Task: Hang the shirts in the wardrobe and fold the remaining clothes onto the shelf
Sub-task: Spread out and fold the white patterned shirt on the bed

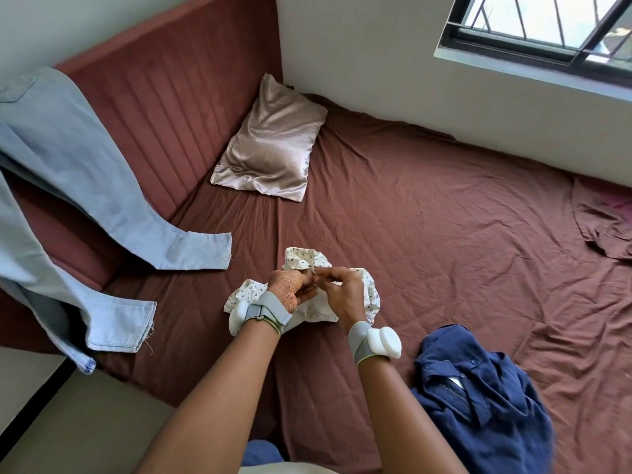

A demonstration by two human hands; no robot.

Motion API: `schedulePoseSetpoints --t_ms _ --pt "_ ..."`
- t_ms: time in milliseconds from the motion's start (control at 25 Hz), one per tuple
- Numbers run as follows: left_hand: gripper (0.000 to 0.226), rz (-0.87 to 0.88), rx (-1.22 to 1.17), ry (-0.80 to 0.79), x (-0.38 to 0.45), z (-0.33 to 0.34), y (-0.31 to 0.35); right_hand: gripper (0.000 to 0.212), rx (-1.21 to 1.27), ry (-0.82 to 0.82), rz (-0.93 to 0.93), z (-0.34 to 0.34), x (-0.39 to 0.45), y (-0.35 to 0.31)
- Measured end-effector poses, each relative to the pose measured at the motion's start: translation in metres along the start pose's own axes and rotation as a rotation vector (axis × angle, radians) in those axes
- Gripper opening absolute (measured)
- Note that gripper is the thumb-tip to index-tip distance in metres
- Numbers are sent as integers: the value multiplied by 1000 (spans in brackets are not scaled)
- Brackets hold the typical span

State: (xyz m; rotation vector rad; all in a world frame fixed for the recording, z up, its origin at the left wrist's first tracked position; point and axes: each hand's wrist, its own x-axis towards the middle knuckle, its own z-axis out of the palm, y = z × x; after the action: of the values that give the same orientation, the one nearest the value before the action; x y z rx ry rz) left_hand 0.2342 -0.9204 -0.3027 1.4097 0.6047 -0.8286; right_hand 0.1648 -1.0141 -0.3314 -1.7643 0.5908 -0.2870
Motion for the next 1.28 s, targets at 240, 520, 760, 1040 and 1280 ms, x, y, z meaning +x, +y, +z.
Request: schedulePoseSetpoints --t_ms 240,520,760,1040,1280 --pt "7 -17 36 -28 -3 -6 1 8 44 -177 72 -10 11 2" --pt "10 67 85 0 1 -4 -1 10 96 -231 120 -14 15 -12" --pt "5 85 86 24 7 -1 1 16 15 -97 95 -1 12 -8" --pt "15 143 160 -38 10 -12 3 16 -176 -51 -63 4 6 -11" --pt "13 150 203 103 20 -15 -4 27 -102 5 -59 14 -5 -7"
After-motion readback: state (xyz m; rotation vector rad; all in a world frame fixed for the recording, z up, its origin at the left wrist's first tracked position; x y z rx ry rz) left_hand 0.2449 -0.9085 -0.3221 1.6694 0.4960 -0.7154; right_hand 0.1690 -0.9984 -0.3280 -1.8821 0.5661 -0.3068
